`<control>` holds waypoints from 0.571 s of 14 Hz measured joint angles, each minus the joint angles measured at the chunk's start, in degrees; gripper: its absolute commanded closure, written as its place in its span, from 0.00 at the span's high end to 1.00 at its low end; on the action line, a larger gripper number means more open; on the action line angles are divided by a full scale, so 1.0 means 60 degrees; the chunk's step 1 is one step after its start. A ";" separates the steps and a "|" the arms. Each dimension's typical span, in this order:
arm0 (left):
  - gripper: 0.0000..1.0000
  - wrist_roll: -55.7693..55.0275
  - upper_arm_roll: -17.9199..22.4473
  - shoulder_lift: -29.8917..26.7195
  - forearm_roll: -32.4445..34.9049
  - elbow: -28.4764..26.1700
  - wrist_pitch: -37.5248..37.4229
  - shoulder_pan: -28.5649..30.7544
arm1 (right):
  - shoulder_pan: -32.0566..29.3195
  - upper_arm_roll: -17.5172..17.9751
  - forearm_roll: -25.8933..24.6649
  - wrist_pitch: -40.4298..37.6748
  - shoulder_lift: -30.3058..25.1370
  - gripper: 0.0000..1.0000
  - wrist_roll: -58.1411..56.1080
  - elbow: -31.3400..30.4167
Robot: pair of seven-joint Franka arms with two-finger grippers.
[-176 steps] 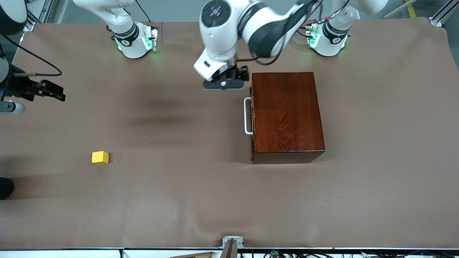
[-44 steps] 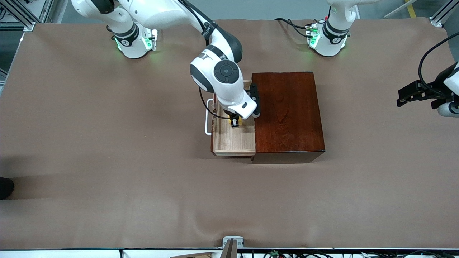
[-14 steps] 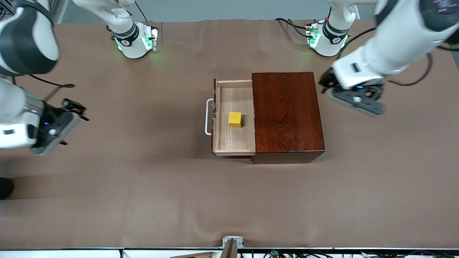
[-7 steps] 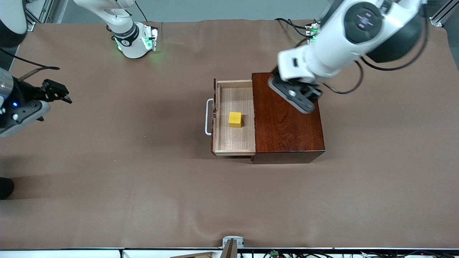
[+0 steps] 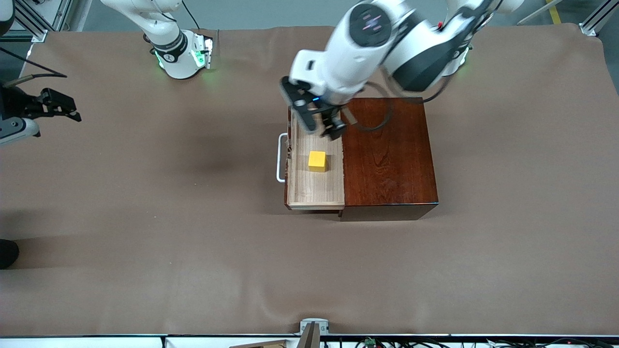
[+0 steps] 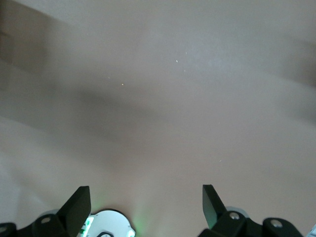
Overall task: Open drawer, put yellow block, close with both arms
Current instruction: 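Withdraw the right gripper while the left gripper reaches the drawer handle, then push the drawer shut by its handle with the left gripper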
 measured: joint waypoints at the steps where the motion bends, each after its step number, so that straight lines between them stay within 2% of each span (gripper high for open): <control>1: 1.00 0.0438 0.0010 0.0483 0.0101 0.0140 0.0536 -0.0256 | 0.0060 -0.0005 0.0011 0.0055 -0.0160 1.00 0.0347 -0.0175; 4: 1.00 0.1760 0.0157 0.1647 0.0179 0.0358 0.1846 -0.0777 | 0.0252 -0.0086 0.0012 0.0423 -0.0466 1.00 0.0928 -0.0584; 8: 1.00 0.3489 0.1127 0.2451 0.0189 0.0641 0.2523 -0.1806 | 0.0472 -0.0651 0.0015 0.0555 -0.0748 1.00 0.0960 -0.0781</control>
